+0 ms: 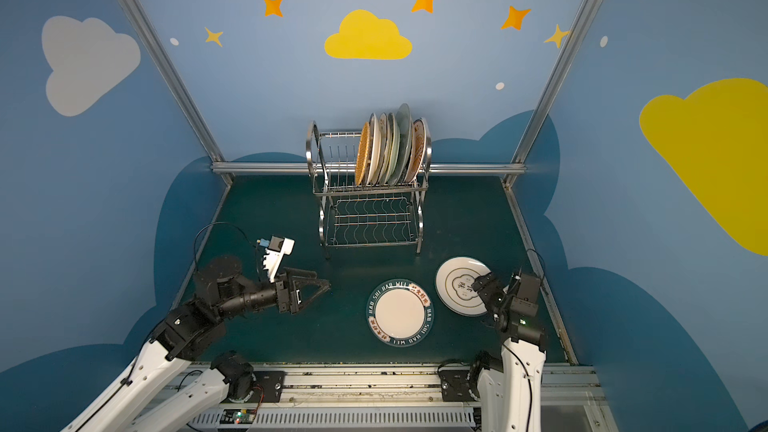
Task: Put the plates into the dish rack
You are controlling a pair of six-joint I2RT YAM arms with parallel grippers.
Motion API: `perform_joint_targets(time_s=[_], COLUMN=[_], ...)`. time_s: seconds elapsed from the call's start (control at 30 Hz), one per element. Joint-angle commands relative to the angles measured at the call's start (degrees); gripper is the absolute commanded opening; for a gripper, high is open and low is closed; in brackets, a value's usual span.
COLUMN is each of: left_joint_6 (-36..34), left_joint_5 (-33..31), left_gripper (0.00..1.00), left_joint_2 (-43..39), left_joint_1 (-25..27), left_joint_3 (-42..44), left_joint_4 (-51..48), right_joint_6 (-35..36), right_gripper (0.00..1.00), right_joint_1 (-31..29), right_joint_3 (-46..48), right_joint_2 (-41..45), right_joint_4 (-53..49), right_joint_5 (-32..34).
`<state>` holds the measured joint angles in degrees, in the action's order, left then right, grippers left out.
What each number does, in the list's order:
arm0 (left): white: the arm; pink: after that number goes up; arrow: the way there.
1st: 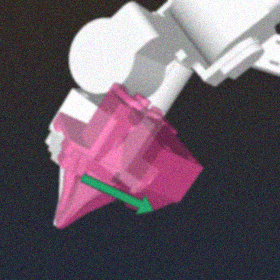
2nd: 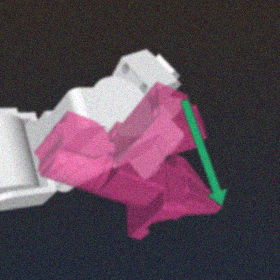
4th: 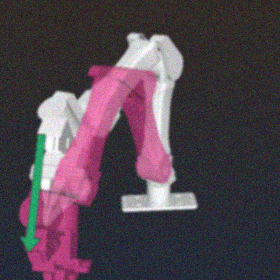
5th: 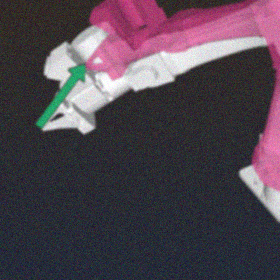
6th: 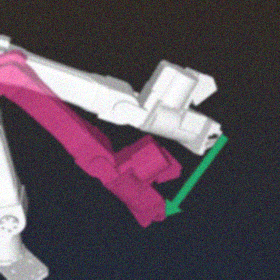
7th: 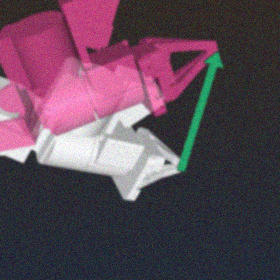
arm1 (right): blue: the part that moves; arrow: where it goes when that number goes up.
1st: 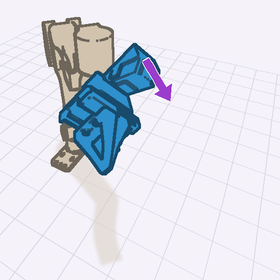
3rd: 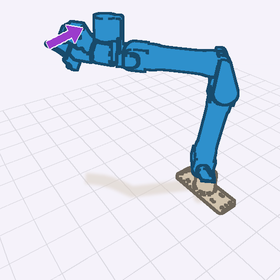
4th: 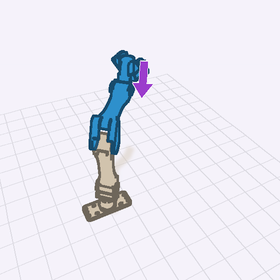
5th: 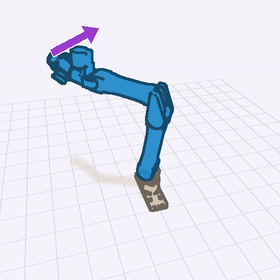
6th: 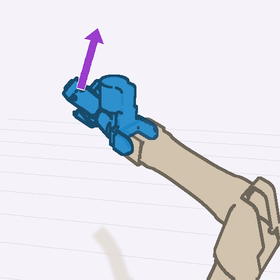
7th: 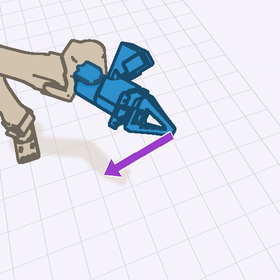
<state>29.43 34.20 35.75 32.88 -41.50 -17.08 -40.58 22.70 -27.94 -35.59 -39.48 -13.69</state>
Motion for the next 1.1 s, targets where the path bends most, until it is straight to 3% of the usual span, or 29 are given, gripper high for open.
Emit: perform_joint_targets(time_s=[0.0,0.17,0.3,0.53,0.77,1.07], left_joint_6=[0.6,1.0,1.2,1.8,2.6,2.4], left_joint_5=[1.1,1.2,1.3,2.3,3.0,2.5], left_gripper=[1.00,1.00,1.00,1.00,1.00,1.00], left_joint_2=[-1.0,-1.6,-1.9,-2.6,-3.2,-4.6], left_joint_1=[-0.2,-0.3,-0.5,-1.8,-2.7,-3.2], left_joint_3=[0.8,1.0,1.1,1.2,1.3,1.5], left_joint_4=[0.9,1.3,1.5,2.3,3.0,2.7], right_joint_6=[-1.1,-1.0,-0.6,-5.1,-9.8,-14.4], right_gripper=[0.90,0.90,0.88,0.87,0.85,0.64], right_joint_1=[7.2,16.2,18.6,18.1,13.2,7.5], right_joint_3=[2.7,8.2,11.1,18.3,21.2,23.8], right_joint_2=[-1.2,-3.7,-4.5,-4.3,-4.1,-5.5], right_joint_4=[2.7,8.6,12.2,21.0,24.9,30.6], right_joint_5=[-8.3,-16.4,-19.8,-26.2,-25.4,-20.9])
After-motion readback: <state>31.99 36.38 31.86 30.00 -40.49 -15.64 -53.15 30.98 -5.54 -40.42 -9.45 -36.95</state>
